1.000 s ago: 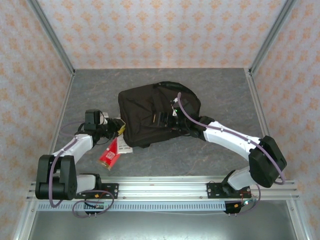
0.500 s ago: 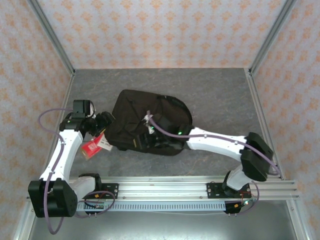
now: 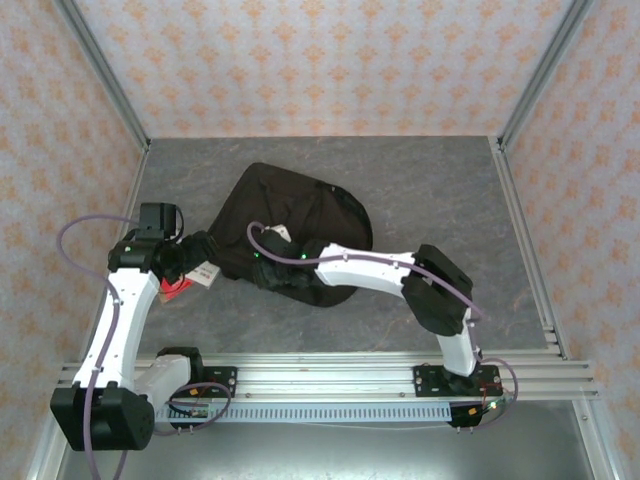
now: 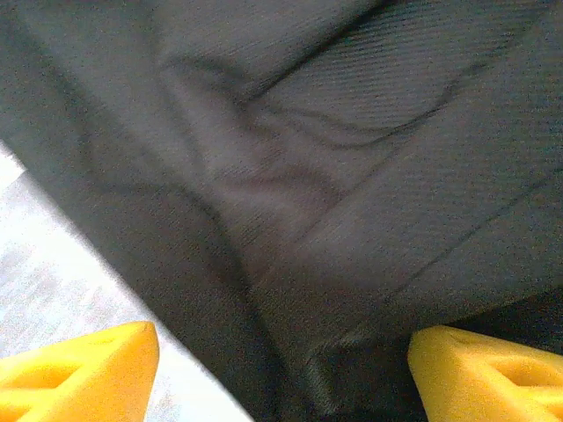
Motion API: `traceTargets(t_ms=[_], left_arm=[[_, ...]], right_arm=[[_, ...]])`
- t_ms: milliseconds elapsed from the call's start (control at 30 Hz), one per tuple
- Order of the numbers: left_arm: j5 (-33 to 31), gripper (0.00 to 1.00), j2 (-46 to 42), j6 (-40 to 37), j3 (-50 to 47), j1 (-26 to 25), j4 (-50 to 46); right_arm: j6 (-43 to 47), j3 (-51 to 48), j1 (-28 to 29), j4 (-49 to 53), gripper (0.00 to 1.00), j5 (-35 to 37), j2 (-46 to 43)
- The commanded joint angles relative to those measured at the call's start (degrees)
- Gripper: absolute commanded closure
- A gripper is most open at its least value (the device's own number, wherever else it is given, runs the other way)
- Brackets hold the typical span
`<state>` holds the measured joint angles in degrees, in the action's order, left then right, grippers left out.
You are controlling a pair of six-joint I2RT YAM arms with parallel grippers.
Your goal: Pack books, pencil case, and school supplies into a backpack
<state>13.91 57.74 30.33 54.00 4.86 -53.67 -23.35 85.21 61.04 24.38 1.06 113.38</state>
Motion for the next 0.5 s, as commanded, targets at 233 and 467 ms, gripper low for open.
traceTargets(t_ms=[233,467], left_arm=[[-5.0,0.21,5.5,2.7,3.5,-0.2,0.8],[-6.1,0.21,17.1,5.7,5.9,-0.1,8.2]], right_arm=[[-0.5,0.7,-18.3,5.8,0.23,14.2,-1.5],[7.6,-4.3,-19.8,-0.6,0.13,-4.5,-12.9]])
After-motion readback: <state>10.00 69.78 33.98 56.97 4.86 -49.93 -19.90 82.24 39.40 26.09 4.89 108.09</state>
